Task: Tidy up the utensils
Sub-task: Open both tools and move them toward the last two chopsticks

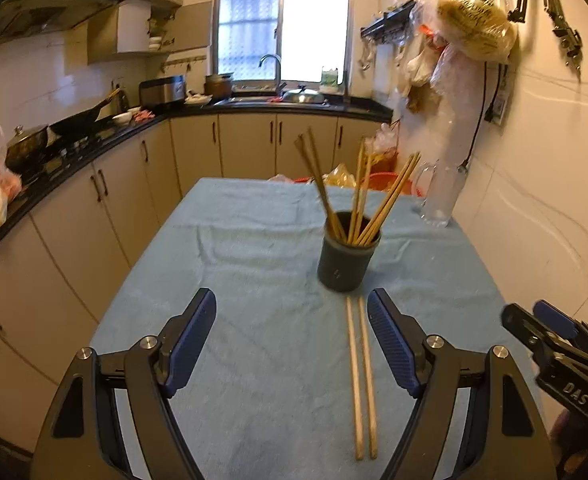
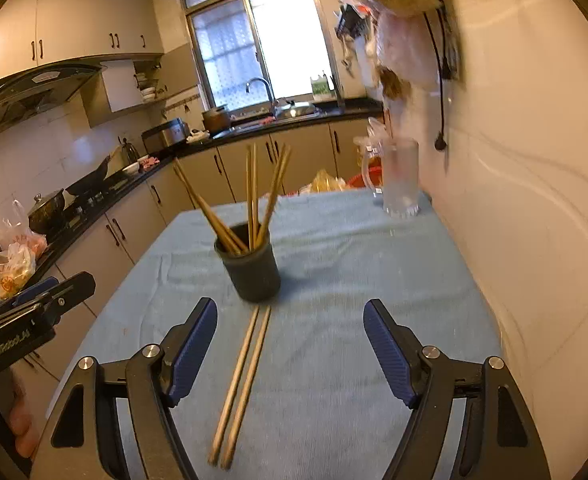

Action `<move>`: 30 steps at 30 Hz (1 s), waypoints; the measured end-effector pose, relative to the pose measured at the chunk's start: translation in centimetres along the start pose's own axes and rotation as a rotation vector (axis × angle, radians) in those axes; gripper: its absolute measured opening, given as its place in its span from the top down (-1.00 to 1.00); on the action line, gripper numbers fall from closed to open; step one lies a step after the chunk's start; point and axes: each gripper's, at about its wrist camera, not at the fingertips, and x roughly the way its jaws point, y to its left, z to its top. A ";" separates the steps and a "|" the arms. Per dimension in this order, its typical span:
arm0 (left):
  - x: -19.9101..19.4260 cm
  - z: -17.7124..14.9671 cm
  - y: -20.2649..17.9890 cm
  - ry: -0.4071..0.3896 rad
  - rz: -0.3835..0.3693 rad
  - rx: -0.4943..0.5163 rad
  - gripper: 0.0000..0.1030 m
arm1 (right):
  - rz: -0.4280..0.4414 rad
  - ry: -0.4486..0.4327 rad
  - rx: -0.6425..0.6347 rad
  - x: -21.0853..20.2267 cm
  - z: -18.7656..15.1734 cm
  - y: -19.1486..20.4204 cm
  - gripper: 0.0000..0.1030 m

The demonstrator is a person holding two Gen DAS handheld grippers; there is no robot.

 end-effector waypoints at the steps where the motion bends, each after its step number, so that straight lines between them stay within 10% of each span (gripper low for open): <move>1: 0.0 -0.5 0.2 0.011 0.012 -0.005 -0.49 | 0.001 0.005 0.008 0.0 -0.3 -0.1 -0.56; 17: 1.3 -3.8 0.5 0.099 -0.003 -0.036 -0.49 | -0.119 -0.024 -0.004 -2.9 -2.2 -1.0 -0.69; 30: 8.2 -7.5 -2.4 0.245 -0.061 0.080 -0.39 | -0.073 0.125 0.040 2.2 -5.6 -2.5 -0.69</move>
